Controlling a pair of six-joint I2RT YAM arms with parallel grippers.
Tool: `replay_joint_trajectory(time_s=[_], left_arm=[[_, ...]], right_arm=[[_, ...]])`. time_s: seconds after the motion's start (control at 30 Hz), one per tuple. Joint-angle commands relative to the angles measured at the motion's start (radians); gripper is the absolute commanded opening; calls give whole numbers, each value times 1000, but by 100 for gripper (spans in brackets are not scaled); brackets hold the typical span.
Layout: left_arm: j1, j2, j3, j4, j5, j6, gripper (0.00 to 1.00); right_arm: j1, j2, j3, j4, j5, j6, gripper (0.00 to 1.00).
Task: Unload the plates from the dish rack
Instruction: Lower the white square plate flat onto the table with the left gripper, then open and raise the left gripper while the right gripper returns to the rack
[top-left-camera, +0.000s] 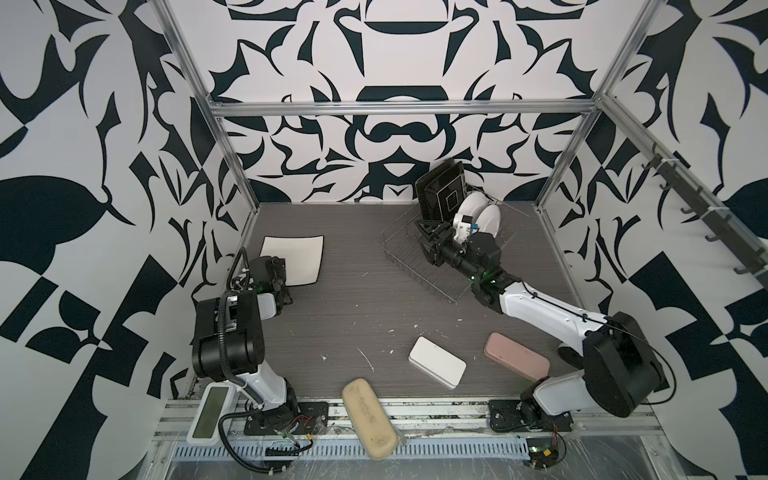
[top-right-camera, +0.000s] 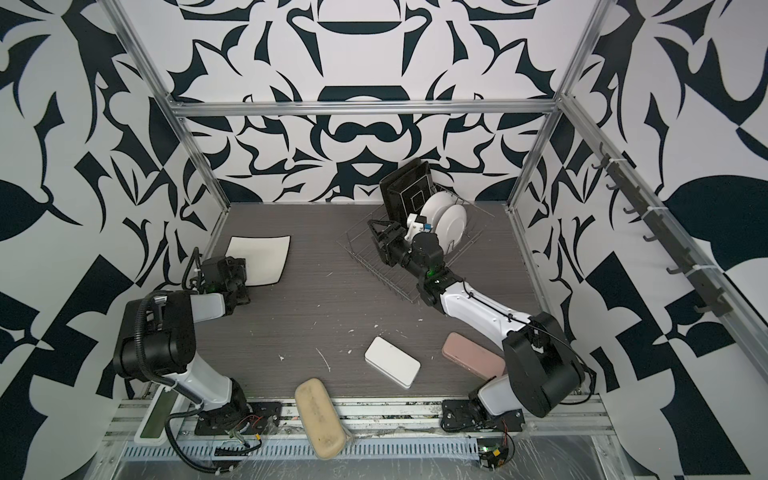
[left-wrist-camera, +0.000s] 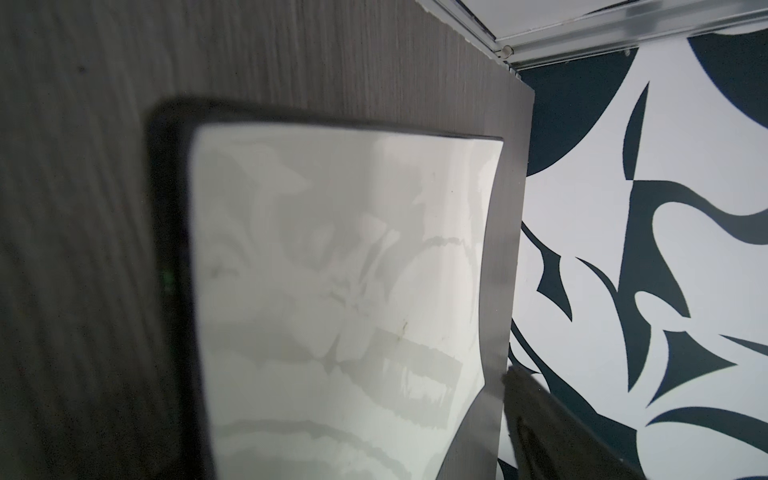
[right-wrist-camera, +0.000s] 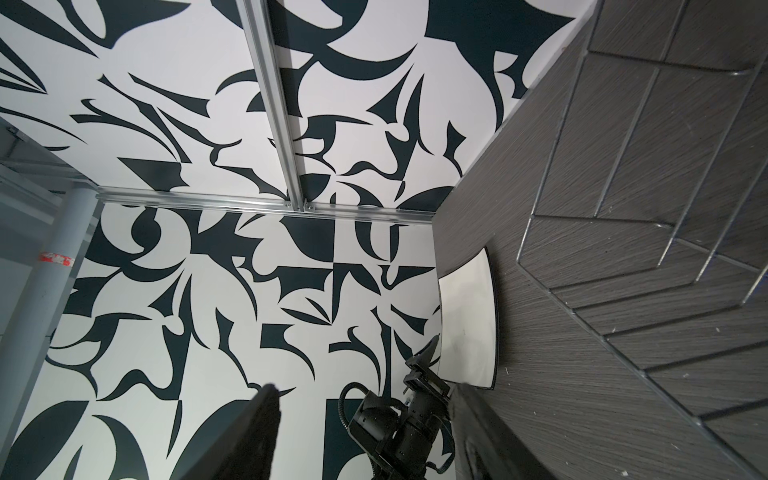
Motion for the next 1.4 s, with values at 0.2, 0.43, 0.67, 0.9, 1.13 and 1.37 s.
replay_joint_trajectory(time_s=[0.2, 0.43, 0.67, 0.9, 1.13, 1.37], left_arm=[[6, 68, 97, 17, 22, -5, 84], [8, 120, 160, -11, 26, 6, 88], [7, 176, 232, -99, 38, 19, 90], [7, 219, 274, -120, 40, 14, 94], [7, 212, 277, -186, 33, 4, 99], [7, 204, 277, -252, 25, 4, 99]], right_arm=[[-5, -37, -3, 32, 14, -9, 69], [-6, -44, -2, 9, 18, -13, 69], [-9, -47, -8, -4, 29, -19, 69], [-9, -49, -11, -8, 35, -15, 69], [-10, -59, -11, -21, 43, -18, 69], [-10, -65, -20, -21, 45, -18, 68]])
